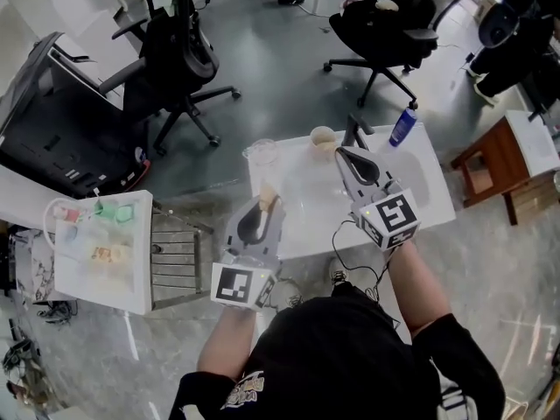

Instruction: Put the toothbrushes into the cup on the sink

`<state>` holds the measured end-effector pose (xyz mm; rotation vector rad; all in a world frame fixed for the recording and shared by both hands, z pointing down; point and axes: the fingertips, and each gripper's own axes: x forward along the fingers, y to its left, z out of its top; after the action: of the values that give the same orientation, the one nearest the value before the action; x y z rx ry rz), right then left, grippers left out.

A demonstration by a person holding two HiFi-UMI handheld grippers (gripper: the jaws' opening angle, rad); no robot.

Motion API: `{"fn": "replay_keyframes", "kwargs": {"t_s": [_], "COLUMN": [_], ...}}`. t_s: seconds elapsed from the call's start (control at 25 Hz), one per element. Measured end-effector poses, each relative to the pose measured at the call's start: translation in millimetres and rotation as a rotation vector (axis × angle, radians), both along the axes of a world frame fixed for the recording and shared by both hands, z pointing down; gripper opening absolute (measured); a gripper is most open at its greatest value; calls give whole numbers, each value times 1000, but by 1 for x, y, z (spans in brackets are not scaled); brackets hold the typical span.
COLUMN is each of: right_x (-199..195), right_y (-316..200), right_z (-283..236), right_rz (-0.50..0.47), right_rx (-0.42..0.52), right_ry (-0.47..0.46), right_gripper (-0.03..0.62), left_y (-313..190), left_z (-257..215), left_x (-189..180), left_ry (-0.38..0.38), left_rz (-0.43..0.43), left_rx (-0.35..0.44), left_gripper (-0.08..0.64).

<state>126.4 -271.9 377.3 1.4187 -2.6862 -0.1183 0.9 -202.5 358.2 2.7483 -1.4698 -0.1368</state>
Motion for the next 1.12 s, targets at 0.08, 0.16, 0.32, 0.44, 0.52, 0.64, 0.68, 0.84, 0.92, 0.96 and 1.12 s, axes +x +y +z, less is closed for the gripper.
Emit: {"fn": "replay_keyframes", "kwargs": {"t_s": [0.08,0.16,0.32,0.44,0.52,0.64,0.68,0.84,0.92,0.96,1.12], "right_x": [-3,-6,-10,-18,-23,-27,-28,-33,-37,-38,-42], "right_y": [15,29,55,68,72,74,74,73,71,70,65], "right_z": [-9,-18,-27,-26,-23,-21,-20,-18,-17,-17,-15], "right_rz": [2,-2,-9,-6,-4,4,6,11,10,8,-6], "right_rx": [9,16,12,7,1,-5,-6,-11,-15,-17,-23], "right_ry": [-17,-39,-97,-104,-98,-97,-97,-95,-94,-94,-91], "right_gripper": [8,8,6,6,6,6,6,6,6,6,6], "left_y": [4,9,16,21,23,24,24,23,21,19,9], "left_z": [-3,-5,-6,-4,-4,-4,-3,-2,-2,-2,-2], "left_x": [-2,-3,-5,-10,-13,-16,-17,-22,-25,-26,-28], "left_ry": [-1,-2,-4,-7,-9,-10,-9,-7,-7,-7,-12], "left_rz": [18,33,55,69,77,85,87,93,92,90,75], "left_rx": [5,9,14,14,12,8,7,9,11,14,27], "left_gripper": [54,54,54,54,54,54,54,54,54,54,54]}}
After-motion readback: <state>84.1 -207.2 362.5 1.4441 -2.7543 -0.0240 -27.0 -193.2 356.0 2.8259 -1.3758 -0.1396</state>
